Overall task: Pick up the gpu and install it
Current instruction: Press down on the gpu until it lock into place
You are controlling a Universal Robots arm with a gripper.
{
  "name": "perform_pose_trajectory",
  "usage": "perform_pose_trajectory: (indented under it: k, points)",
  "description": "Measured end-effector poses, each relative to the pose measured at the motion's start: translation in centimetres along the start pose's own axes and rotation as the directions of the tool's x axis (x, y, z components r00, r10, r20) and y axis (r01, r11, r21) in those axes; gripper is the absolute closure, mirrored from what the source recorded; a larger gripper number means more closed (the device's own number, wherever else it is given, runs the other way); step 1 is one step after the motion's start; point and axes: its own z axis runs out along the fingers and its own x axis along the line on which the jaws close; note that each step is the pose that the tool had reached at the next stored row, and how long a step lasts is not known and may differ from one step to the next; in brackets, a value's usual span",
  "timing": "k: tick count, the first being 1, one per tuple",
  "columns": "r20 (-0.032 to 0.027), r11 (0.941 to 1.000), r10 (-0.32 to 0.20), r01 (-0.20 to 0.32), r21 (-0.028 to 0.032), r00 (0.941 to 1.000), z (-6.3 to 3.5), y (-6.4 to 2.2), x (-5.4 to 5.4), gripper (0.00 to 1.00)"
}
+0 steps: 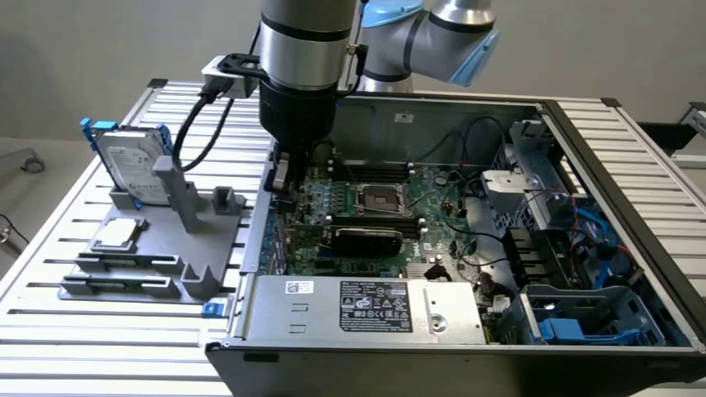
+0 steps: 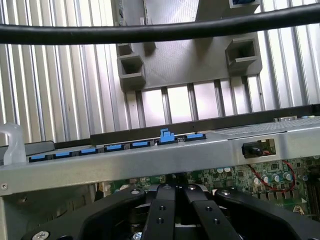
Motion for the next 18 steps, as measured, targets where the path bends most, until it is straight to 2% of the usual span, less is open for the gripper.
perform_pose_trajectory:
  k: [4,11,14,18]
  points:
    - [-0.0039,1.0000,0.009,-0.009,0.0001,0.9999,0.01,0.03,-0.04,0.89]
    - [-0.0146,0.9998,0.022,-0.022,0.0011,0.9997,0.06,0.04,-0.11,0.89]
    - [-0.0157,0.9996,0.027,-0.027,0.0011,0.9995,0.08,0.05,-0.14,0.89]
    - [-0.0140,0.9993,0.038,-0.038,0.0002,0.9992,0.07,0.07,-0.28,0.89]
